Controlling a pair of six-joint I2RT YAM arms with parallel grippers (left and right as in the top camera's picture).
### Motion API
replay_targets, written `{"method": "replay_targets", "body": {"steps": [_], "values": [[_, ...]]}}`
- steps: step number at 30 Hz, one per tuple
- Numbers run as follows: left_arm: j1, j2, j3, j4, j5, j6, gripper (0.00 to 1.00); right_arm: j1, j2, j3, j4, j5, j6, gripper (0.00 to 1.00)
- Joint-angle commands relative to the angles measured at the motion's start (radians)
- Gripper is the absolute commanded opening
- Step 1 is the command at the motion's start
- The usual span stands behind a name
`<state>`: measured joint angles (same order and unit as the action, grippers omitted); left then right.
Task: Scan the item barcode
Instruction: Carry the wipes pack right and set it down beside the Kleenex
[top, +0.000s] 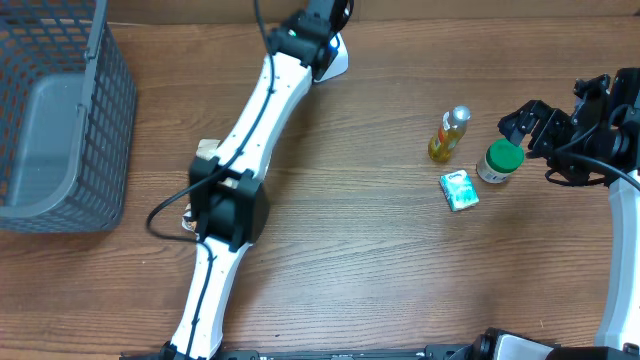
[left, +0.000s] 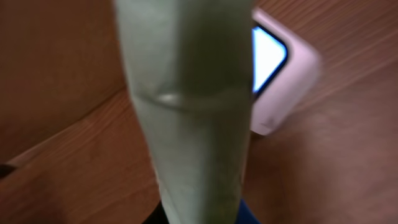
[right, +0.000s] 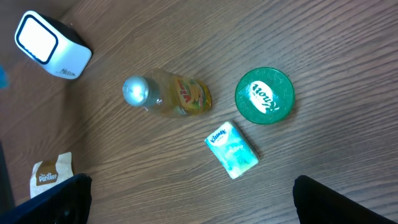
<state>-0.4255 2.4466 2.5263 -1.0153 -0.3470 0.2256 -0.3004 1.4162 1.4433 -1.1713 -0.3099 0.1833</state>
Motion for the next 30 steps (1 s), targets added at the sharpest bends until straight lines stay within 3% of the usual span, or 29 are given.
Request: {"method": "replay_targets", "body": {"steps": [1,9,15,21,26,30], "values": [[-0.007,-0.154,0.048,-0.106,0.270,-0.190,0.04,-0.002,-0.015,0.011,0.003,0.003,0.002,1.00],[-0.016,-0.145,0.039,-0.477,0.737,-0.275,0.04,-0.002,-0.015,0.011,0.003,0.003,0.002,1.00],[-0.059,-0.144,0.007,-0.607,0.817,-0.340,0.04,-0.002,-0.015,0.011,0.003,0.003,0.002,1.00],[-0.130,-0.144,-0.084,-0.584,0.817,-0.487,0.04,-0.002,-0.015,0.011,0.003,0.003,0.002,1.00],[-0.208,-0.144,-0.234,-0.496,0.832,-0.721,0.04,-0.002,-0.015,0.011,0.003,0.003,0.002,1.00],[-0.252,-0.144,-0.352,-0.368,0.908,-0.780,0.04,-0.002,-0.015,0.011,0.003,0.003,0.002,1.00]]}}
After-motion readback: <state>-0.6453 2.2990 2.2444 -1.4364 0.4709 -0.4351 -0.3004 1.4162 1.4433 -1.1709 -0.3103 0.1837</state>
